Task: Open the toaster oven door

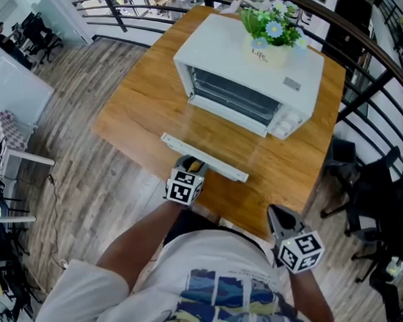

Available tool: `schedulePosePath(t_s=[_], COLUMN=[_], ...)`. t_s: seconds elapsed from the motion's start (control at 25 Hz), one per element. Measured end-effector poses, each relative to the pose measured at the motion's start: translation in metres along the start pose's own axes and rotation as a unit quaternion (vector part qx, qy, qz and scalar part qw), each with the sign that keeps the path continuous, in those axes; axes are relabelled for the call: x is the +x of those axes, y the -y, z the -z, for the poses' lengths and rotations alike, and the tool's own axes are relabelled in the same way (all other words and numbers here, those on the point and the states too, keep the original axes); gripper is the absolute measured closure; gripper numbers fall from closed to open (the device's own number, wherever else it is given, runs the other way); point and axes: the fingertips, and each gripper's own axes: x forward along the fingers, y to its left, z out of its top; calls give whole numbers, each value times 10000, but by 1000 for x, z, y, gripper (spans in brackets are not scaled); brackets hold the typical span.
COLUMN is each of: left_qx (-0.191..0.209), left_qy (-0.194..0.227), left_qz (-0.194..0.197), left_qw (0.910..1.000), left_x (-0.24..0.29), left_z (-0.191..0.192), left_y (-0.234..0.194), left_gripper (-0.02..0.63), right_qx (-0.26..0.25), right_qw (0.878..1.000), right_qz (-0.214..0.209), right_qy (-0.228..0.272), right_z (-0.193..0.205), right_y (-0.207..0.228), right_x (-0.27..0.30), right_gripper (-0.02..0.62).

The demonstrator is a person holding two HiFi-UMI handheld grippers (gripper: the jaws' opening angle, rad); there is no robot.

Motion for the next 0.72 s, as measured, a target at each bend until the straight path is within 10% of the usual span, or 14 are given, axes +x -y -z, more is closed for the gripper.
schedulePosePath(t_s=[0.72], left_qx=[-1], left_qy=[247], left_qz=[38], left_qw=[9997], left_x=[11], left_z=[17], left_y=[-2], left_gripper=[479], right_qx=[-31], right_qw=[10000], right_qz=[-18], right_qy=[-91], right_z=[0], right_y=[-1], right_x=[5], right_gripper=[594])
